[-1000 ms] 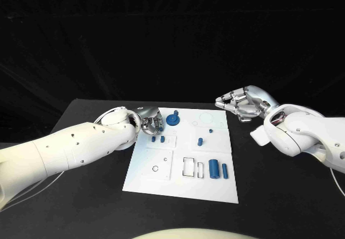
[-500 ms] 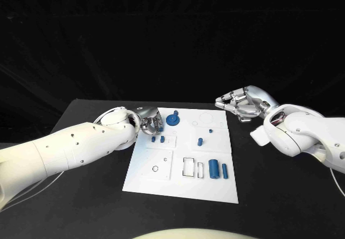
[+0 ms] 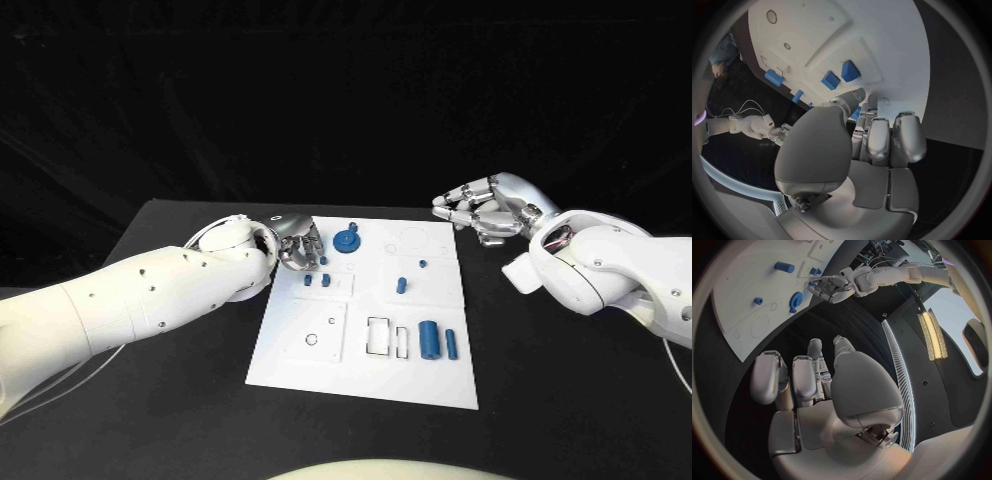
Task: Assemble the parts on the task board
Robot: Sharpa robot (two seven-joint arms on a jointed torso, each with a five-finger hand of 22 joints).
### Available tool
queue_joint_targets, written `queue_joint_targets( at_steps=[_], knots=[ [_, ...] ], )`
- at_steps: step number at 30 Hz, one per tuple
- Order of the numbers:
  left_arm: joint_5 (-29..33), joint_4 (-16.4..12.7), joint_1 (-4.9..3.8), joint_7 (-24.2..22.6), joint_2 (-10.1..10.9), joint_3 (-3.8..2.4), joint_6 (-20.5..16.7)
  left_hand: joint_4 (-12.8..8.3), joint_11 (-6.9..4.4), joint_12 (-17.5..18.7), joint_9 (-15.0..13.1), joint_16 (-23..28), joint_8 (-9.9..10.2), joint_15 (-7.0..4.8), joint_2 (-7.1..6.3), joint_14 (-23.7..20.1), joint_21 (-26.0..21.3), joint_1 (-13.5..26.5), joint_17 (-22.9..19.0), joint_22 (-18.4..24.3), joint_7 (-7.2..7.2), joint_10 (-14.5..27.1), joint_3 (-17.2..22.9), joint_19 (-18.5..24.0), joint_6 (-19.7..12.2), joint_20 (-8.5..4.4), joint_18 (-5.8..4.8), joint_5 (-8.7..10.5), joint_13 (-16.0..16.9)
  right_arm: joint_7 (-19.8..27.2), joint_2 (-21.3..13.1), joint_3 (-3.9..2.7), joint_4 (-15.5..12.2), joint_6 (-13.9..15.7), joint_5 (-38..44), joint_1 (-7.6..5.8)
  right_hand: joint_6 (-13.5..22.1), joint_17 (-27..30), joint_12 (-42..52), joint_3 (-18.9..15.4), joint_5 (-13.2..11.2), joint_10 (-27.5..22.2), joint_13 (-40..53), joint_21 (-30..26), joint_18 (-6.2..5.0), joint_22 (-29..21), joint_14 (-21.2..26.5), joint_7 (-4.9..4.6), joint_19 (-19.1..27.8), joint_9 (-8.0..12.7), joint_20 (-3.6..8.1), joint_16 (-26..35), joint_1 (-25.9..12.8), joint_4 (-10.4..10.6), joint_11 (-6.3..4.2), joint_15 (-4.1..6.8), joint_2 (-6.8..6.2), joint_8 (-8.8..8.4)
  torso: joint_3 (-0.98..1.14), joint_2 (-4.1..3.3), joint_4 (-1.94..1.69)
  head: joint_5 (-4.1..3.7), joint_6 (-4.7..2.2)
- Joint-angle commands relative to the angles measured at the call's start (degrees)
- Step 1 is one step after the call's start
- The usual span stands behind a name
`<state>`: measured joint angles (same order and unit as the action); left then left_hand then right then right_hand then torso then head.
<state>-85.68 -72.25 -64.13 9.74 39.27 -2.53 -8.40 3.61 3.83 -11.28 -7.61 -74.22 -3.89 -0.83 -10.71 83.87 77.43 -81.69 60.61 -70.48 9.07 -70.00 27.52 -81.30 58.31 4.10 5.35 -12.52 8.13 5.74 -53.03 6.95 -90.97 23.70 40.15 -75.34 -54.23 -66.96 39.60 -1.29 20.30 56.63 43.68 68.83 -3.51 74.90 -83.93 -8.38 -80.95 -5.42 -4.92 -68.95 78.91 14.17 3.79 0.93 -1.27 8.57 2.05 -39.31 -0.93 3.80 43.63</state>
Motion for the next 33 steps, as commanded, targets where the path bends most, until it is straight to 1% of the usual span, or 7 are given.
queue_joint_targets(
  at_steps=[1, 6, 12, 16, 22, 25, 33],
  knots=[
    [1.08, -0.2, 0.0, 0.13, 0.51, -0.04, -2.12, -0.16, 0.42, 0.25, 0.11, -0.27, 0.17, 0.38, 0.05, 0.44, 0.23, 0.21, -0.08, -0.01, 0.02, -0.22, 0.05, 0.14, -0.09, 0.44, -0.99, -0.01, 0.09, -3.29, -0.03, -0.01, 0.24, -1.15, 7.35, 0.04, -0.19, 0.02, -6.48, 2.21, -2.23, -2.1, -5.1, 0.56, -0.85, 1.72, -1.62, -0.64, -0.61, 0.01, -0.02, 0.01, 4.0, -1.65, 0.18, -0.08, 0.17, 0.17, -0.05, 0.0, 0.0, -0.13, -0.1],
    [7.71, -1.62, -0.21, -2.85, 2.88, -0.38, -5.26, -0.42, 0.12, 0.61, -0.04, -0.35, -0.84, 0.23, 0.32, 0.39, -0.56, -0.1, -0.23, 1.2, -0.62, -0.24, 0.35, 0.74, 1.87, 0.42, -0.69, 0.01, 0.21, -7.75, -0.04, -0.01, 0.59, -4.34, 21.05, 0.04, -3.16, -2.69, -18.72, 7.8, -4.39, 4.56, -17.79, 7.11, 0.42, 6.22, -2.89, -0.08, -3.58, 0.11, 0.03, -3.31, 8.87, -3.18, 0.14, -0.1, -1.69, 0.04, -0.04, 0.08, 0.0, -0.66, -0.32],
    [28.21, -4.5, -1.78, -9.77, 7.32, -0.66, -9.17, -0.76, 0.08, 0.55, 0.0, -0.3, -1.26, 0.11, 0.6, 0.29, -3.2, -0.31, -0.55, 5.13, -0.49, -0.6, 0.59, 2.71, 2.8, 0.29, 0.17, -0.17, 0.5, -13.57, 0.55, -0.01, 0.33, -8.7, 41.56, 0.2, -5.38, -2.49, -25.4, 11.44, -7.15, 7.1, -24.26, 9.41, 0.89, 8.0, -2.81, 0.72, -4.34, 0.41, 0.06, -3.83, 8.59, -2.96, -0.27, 0.12, -4.58, -0.95, -0.01, 0.1, 0.03, -2.63, -1.15],
    [42.36, -7.73, -2.64, -14.74, 10.22, -0.69, -10.81, -0.1, 1.06, 2.14, 0.42, 2.09, -1.01, 0.98, 0.59, -1.6, -13.43, 1.22, -4.64, 18.83, 0.31, 2.21, 0.66, 10.19, 2.59, 0.88, 2.89, -0.29, -0.06, -16.93, 1.17, -0.01, 0.0, -11.05, 50.84, 0.54, -5.73, -2.32, -27.0, 12.2, -8.16, 7.02, -25.71, 9.69, 0.95, 8.25, -2.77, 0.99, -4.43, 0.5, 0.02, -3.87, 7.89, -2.5, -0.19, 0.06, -5.55, -1.32, -0.1, 0.07, -0.12, -3.75, -1.69],
    [62.14, -13.51, -3.26, -21.12, 14.03, -0.66, -12.46, 0.44, 1.79, 2.88, 1.09, 3.92, -0.83, 1.69, 0.87, -3.86, -25.94, 2.69, -8.31, 32.87, 0.93, 4.1, -0.2, 16.37, 2.19, 1.56, 5.26, -0.08, -0.96, -21.28, 3.0, 0.04, 0.25, -13.22, 60.33, 1.05, -5.3, -2.0, -29.34, 13.14, -8.75, 6.05, -27.85, 10.12, 1.05, 8.63, -2.75, 1.14, -4.59, 0.81, -0.18, -3.93, 6.74, -1.81, 0.16, -0.27, -7.05, -2.42, -0.18, -0.01, 0.01, -4.32, -1.87],
    [71.29, -15.75, -3.35, -24.75, 15.42, -0.61, -11.24, 0.07, 1.9, 2.61, 1.44, 17.29, -0.86, 1.68, 1.4, -11.71, -29.18, 2.53, -28.51, 35.59, 1.05, 4.36, -0.48, 15.65, 2.08, 1.42, 5.36, -0.07, -1.29, -22.4, 4.01, 0.08, 0.52, -13.42, 62.84, 1.53, -5.29, -1.92, -30.07, 13.69, -8.77, 5.95, -28.66, 10.57, 1.16, 8.95, -2.78, 0.86, -4.79, 0.88, -0.36, -4.03, 6.56, -1.76, 0.44, -0.47, -7.41, -2.81, -0.22, -0.07, -0.01, -4.48, -1.8],
    [81.42, -18.62, -3.41, -29.64, 17.45, -0.43, -8.09, -0.75, 1.89, 2.22, 1.74, 18.91, -0.95, 1.47, 2.16, -11.35, -31.51, 2.04, -30.61, 37.48, 1.05, 4.44, -0.62, 14.62, 2.06, 1.25, 5.32, -0.18, -1.54, -23.36, 6.85, 0.15, 2.24, -12.47, 65.17, 2.93, -5.78, -1.74, -30.93, 15.09, -8.4, 6.29, -29.87, 11.1, 1.27, 9.34, -2.79, 0.38, -5.01, 0.9, -0.62, -4.2, 6.74, -2.01, 0.8, -0.77, -7.52, -3.23, -0.12, -0.09, -0.19, -4.33, -1.39]
  ],
)
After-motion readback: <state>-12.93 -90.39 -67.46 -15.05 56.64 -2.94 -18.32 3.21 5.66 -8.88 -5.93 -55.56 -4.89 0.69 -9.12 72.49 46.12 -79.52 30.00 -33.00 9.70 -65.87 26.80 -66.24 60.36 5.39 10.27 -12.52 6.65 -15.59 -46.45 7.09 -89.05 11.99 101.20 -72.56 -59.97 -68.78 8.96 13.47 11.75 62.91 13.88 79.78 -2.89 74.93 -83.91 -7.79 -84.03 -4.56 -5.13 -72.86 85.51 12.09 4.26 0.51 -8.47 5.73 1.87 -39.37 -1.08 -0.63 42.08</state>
